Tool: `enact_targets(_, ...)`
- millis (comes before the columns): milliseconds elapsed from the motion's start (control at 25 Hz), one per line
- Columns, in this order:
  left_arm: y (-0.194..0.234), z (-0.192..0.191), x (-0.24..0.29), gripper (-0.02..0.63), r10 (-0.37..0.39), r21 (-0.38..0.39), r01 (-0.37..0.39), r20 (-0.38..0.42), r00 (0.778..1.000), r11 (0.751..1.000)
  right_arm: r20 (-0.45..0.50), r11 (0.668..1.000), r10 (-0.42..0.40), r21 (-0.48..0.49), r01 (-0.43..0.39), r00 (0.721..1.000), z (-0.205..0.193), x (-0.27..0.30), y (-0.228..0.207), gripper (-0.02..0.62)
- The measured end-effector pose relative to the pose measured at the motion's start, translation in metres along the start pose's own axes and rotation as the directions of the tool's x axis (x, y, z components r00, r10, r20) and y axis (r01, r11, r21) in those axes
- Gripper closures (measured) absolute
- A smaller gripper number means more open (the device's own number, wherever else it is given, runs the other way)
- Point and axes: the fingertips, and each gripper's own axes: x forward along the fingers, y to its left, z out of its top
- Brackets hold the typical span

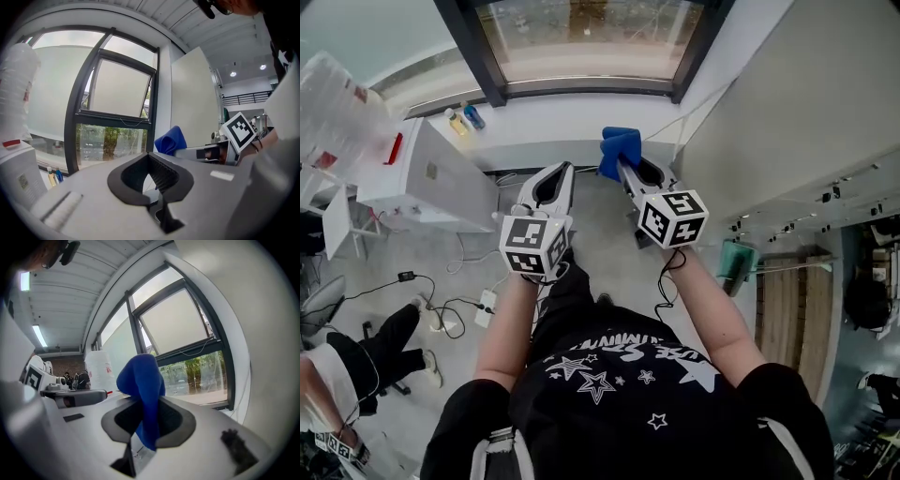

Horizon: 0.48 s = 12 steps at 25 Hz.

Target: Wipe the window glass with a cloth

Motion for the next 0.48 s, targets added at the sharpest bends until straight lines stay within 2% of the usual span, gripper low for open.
enact_targets(200,-0.017,0.001,-0.022,0.598,0.014,0.018,-0.014,0.005,1.0,1.0,-0.003,1.0,-0.025,0.015,0.025,1.0,-0.007,-0.023,0.003,0.52)
enact_targets(480,-0.026,0.012,-0.046,0.598,0.043,0.028,-0.044,0.032,0.999,0.999,0.014,1.0,-0.002,-0.009,0.002,1.0,-0.002,-0.046,0.023,0.52)
